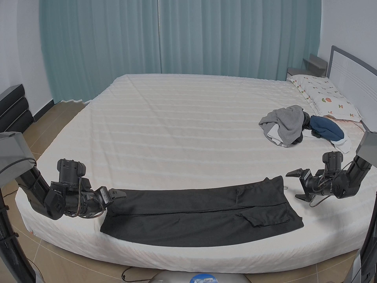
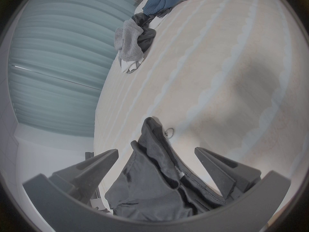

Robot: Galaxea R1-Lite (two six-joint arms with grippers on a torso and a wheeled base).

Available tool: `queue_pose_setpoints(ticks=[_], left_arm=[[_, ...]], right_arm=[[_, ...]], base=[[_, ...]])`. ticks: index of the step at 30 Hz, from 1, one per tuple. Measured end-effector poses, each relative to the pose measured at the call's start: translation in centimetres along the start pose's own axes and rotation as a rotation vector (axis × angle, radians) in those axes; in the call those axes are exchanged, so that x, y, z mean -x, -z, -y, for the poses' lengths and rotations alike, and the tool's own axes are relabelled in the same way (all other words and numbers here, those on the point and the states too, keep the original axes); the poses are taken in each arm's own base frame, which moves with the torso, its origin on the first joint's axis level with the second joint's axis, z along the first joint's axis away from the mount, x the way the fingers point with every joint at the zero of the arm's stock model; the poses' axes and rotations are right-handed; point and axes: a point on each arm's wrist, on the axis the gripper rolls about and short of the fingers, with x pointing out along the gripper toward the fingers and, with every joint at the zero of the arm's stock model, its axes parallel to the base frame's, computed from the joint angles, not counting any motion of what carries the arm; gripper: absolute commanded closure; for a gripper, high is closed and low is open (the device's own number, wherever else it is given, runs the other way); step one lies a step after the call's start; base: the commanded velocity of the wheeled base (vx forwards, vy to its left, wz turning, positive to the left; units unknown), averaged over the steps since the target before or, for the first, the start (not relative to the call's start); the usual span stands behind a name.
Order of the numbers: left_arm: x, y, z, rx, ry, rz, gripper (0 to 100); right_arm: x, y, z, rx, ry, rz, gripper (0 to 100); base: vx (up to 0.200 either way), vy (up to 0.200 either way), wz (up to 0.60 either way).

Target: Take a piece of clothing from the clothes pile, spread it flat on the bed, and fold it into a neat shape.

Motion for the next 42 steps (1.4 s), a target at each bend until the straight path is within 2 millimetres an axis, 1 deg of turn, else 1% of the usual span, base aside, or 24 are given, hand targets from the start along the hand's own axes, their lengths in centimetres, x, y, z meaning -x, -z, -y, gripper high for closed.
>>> queue_pose_setpoints(ticks=[3, 12, 22, 29, 42], left_arm=[[-0.4, -0.1, -0.6, -0.038, -0.008, -0.009, 0], [-1.3, -0.5, -1.2, -0.19, 0.004, -0.007, 0], [-3.1, -1.1, -1.5, -0.213, -0.011, -0.003, 0], [-3.6, -1.0, -1.6, -0.214, -0.016, -0.009, 0], [-5.3, -0.1, -1.3, -0.238, -0.049, -0.012, 0]], right_arm=[[0.0, 0.1, 0.1, 0.001, 0.003, -0.003, 0], [-0.1, 0.2, 0.2, 0.004, 0.007, -0.006, 0], [-0.2, 0.5, 0.4, 0.013, 0.014, -0.015, 0], [-0.2, 0.6, 0.4, 0.026, 0.016, -0.021, 0], [-0.3, 0.7, 0.5, 0.024, 0.017, -0.023, 0]], base=[[0.0, 0.0, 0.0], [0.0, 0.0, 0.0], [0.0, 0.0, 0.0], [0.0, 0.0, 0.0], [0.0, 0.0, 0.0]])
